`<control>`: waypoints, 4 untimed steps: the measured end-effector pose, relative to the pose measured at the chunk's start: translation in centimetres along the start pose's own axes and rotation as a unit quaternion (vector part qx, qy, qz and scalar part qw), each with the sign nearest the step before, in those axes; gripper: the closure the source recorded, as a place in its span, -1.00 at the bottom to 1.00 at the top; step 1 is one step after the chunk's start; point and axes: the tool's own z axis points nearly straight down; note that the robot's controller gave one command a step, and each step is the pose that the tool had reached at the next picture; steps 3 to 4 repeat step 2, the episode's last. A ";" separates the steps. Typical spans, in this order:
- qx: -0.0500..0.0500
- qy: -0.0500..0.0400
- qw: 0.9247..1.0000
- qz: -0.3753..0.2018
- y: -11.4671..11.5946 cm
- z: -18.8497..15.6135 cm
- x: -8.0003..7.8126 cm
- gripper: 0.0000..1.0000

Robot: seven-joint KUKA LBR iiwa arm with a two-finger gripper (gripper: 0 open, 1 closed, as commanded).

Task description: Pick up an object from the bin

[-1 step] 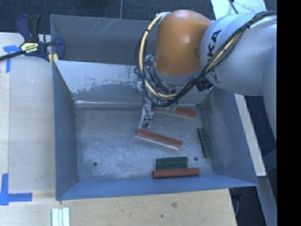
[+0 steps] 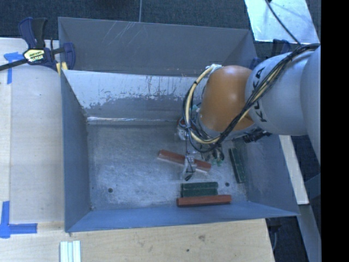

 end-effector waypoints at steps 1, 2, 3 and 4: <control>-0.002 -0.005 1.000 -0.002 0.4 -0.5 -0.3 1.00; -0.001 -0.010 1.000 -0.022 -1.2 -13.9 0.3 1.00; -0.001 -0.010 1.000 -0.022 -1.2 -13.9 0.3 1.00; -0.001 -0.010 1.000 -0.022 -1.2 -13.9 0.3 1.00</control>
Offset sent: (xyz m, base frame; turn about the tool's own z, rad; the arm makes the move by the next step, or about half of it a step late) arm 0.0000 0.0000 0.0000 0.0000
